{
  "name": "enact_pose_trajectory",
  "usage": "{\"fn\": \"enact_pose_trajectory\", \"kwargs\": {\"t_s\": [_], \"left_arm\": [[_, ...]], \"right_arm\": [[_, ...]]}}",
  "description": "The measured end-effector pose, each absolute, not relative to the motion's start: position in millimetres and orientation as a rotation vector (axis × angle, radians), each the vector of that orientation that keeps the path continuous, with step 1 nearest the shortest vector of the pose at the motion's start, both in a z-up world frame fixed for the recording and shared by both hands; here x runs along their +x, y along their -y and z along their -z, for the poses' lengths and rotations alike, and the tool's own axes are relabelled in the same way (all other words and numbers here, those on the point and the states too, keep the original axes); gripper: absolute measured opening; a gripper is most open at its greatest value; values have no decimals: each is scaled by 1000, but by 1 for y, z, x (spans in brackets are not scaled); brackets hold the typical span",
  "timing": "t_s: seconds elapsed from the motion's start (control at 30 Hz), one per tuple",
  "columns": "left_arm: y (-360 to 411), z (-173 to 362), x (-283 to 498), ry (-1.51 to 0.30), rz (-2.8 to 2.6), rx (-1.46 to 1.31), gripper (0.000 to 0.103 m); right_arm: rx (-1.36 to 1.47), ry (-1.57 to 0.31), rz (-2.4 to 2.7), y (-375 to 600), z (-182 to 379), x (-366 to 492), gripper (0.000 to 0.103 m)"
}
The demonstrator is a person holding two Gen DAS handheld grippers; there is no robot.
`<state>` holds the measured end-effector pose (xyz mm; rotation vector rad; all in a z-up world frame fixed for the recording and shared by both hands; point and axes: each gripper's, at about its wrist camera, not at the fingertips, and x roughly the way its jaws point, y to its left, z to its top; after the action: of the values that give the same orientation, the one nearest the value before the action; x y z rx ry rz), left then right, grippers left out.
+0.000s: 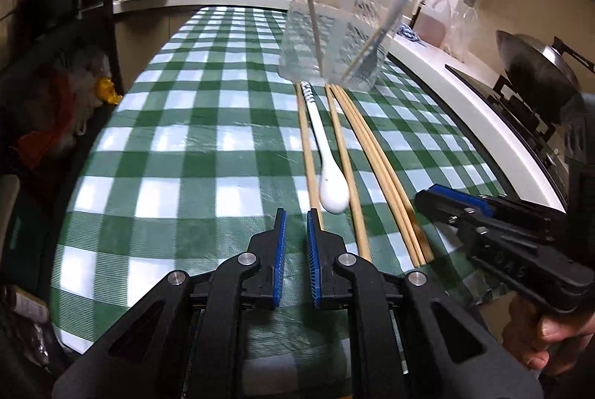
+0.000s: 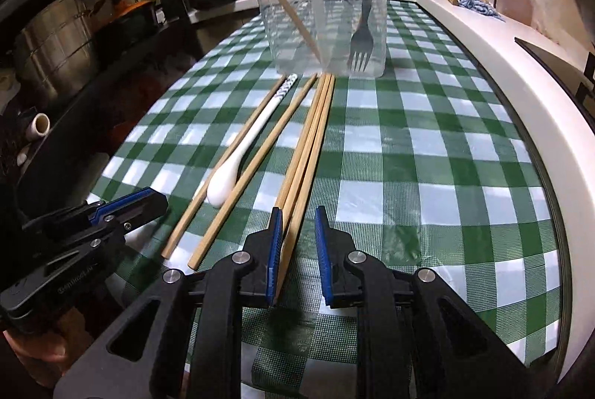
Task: Organize utensils
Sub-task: 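Lower both tools and grasp a wooden chopstick with each tool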
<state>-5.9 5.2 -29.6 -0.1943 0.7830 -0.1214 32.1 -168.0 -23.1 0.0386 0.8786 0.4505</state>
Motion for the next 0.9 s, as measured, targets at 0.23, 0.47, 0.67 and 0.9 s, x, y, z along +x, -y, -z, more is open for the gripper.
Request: {"fn": "enact_pose_trajectory", "kwargs": {"t_s": [0.23,0.47,0.67,0.9], "left_arm": [[1,35,-8,-798,158,-193,11],[14,40,-6,-814,147,-119,11],[14,40,-7,-809,127,-98,8],[5,39,-7,-810,86,-104,7]], "right_arm": [[-14,-900,-416,164,29,29,18],[-17,-911,-401,166,29,29,18],[-33,-919,-398,163,31,28,17],[-13,-923,-366,170,31,29,6]]}}
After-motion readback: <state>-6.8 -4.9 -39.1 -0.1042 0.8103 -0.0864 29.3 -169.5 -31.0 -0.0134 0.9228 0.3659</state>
